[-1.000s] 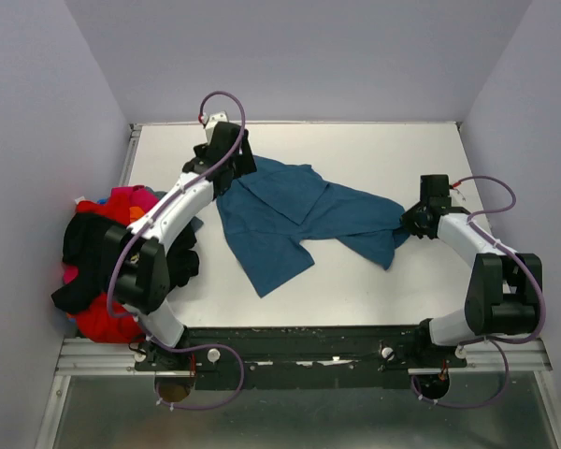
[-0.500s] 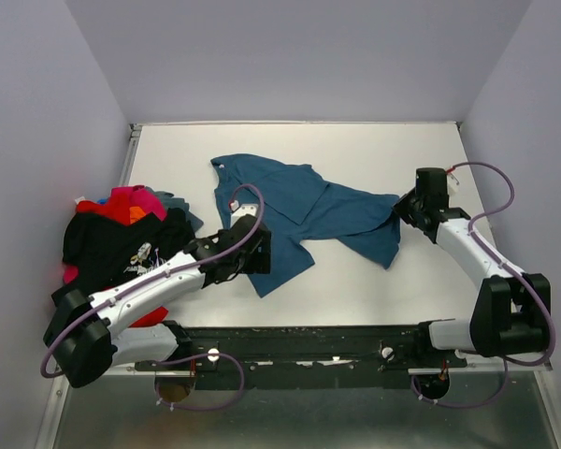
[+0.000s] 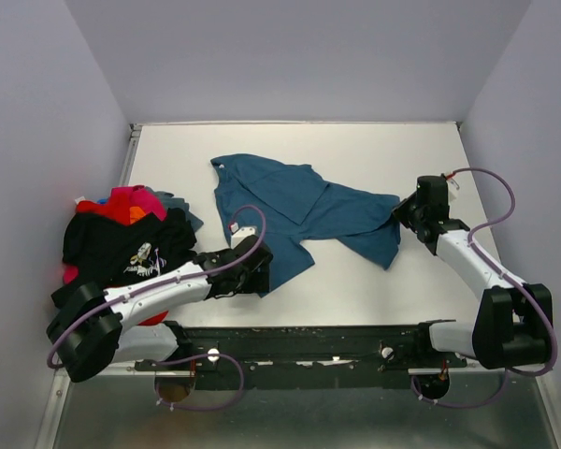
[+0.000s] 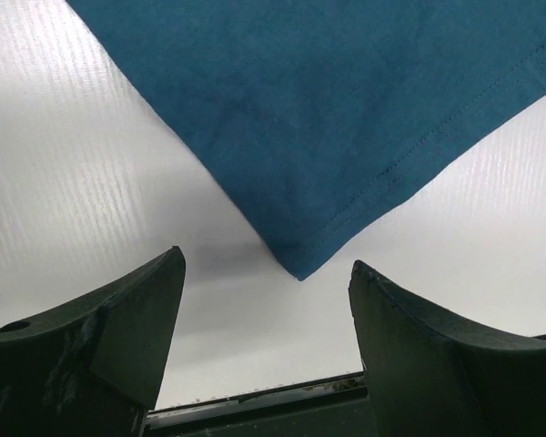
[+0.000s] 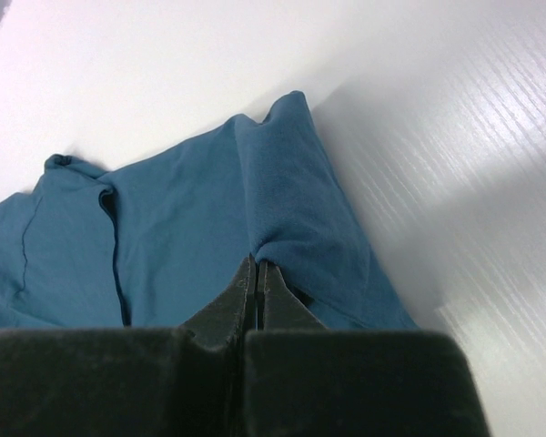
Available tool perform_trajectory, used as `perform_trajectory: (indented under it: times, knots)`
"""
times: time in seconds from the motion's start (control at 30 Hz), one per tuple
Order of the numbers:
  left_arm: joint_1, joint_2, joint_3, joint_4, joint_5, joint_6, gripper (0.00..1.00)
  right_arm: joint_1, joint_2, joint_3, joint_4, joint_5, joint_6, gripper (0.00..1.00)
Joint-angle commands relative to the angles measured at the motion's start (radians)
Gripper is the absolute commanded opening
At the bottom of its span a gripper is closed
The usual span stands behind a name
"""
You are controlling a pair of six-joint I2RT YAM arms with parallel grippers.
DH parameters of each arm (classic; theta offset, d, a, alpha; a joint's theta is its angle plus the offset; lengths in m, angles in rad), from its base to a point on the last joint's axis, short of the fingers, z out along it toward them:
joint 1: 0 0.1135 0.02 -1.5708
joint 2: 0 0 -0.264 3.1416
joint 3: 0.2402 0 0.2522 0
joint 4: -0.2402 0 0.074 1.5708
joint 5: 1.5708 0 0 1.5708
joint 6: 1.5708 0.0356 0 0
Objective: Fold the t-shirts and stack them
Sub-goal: Flatten out the tshirt
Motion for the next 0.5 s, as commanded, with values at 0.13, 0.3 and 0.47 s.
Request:
perform_trajectory:
  times: [0.13, 0.3, 0.47]
  knots:
    - [-0.015, 0.092, 0.003, 0.086, 0.051, -0.054, 0.82, 0.006, -0.024, -0.01, 0.054, 0.006, -0.015, 0.01]
    - [-0.024, 0.17, 0.023, 0.085, 0.037, -0.061, 0.67, 0.006, -0.025, -0.013, 0.057, 0.005, -0.013, 0.01]
    - [-0.044, 0.258, 0.045, 0.13, 0.016, -0.065, 0.44, 0.007, -0.039, -0.018, 0.054, 0.015, -0.016, 0.01]
